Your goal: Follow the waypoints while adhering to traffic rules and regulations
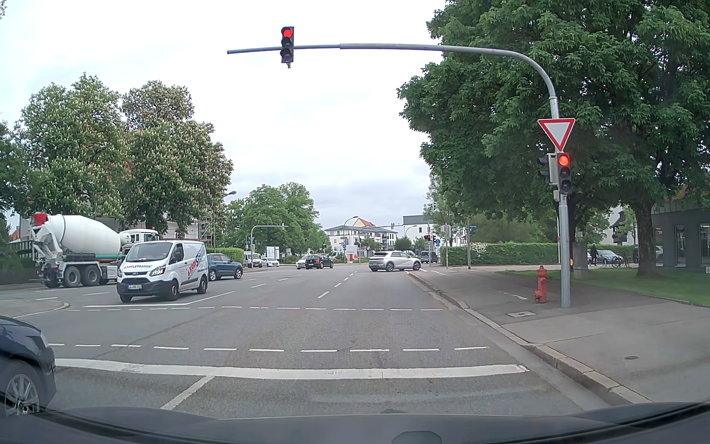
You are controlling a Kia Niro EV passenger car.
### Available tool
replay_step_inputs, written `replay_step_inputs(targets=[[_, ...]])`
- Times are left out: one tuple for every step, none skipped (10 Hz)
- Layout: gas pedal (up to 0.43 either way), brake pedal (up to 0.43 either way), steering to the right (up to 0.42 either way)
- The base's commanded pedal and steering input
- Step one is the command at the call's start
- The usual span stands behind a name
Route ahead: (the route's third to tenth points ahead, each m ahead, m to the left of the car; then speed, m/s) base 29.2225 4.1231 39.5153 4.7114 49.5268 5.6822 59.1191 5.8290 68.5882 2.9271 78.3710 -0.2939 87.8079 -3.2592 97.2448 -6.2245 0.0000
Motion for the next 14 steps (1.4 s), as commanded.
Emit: replay_step_inputs(targets=[[0.0,0.213,-0.028],[0.0,0.213,-0.028],[0.0,0.213,-0.029],[0.0,0.213,-0.031],[0.0,0.213,-0.032],[0.0,0.213,-0.032],[0.0,0.213,-0.032],[0.0,0.213,-0.031],[0.0,0.213,-0.031],[0.0,0.213,-0.031],[0.0,0.213,-0.031],[0.0,0.213,-0.031],[0.0,0.213,-0.031],[0.0,0.213,-0.031]])
